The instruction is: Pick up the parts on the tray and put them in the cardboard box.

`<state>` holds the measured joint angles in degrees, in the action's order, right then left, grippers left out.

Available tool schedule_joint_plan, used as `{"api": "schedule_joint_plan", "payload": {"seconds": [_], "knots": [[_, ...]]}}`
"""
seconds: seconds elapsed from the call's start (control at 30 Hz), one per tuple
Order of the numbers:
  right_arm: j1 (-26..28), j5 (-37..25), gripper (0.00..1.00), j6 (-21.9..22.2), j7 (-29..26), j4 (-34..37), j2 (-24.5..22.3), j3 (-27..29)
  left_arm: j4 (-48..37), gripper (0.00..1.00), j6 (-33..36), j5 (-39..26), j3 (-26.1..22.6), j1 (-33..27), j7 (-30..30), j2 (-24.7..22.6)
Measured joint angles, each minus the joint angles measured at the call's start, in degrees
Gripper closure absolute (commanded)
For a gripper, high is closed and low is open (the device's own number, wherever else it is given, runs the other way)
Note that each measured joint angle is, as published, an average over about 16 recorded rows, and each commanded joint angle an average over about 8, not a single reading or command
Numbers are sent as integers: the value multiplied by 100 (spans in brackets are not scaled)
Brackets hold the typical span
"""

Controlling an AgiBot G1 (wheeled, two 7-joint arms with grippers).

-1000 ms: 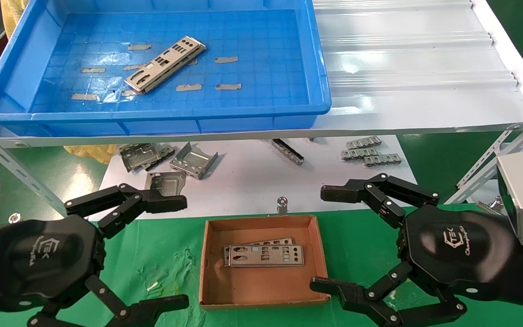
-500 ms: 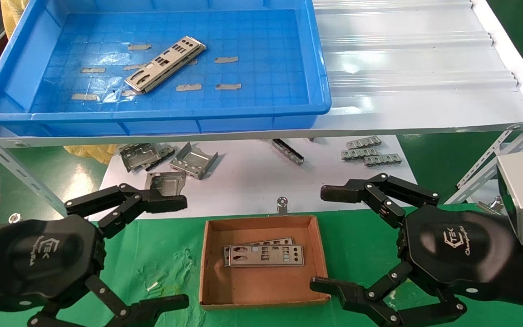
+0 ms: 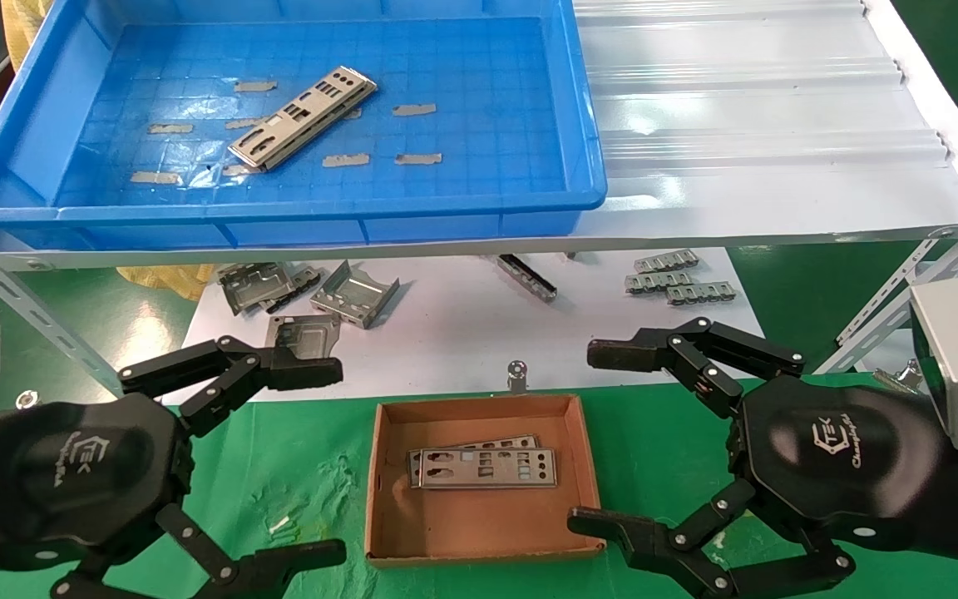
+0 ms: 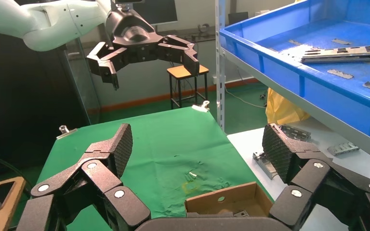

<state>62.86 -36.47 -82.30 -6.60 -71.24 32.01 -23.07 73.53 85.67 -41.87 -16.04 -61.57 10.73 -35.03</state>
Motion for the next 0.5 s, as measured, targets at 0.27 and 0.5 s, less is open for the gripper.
{"api": "schedule_joint_plan", "payload": {"seconds": [0.27, 0.5], "knots": [[0, 0, 0, 0, 0, 0, 0, 0, 0, 0, 0, 0, 0, 0, 0, 0], [0, 0, 0, 0, 0, 0, 0, 0, 0, 0, 0, 0, 0, 0, 0, 0]]}}
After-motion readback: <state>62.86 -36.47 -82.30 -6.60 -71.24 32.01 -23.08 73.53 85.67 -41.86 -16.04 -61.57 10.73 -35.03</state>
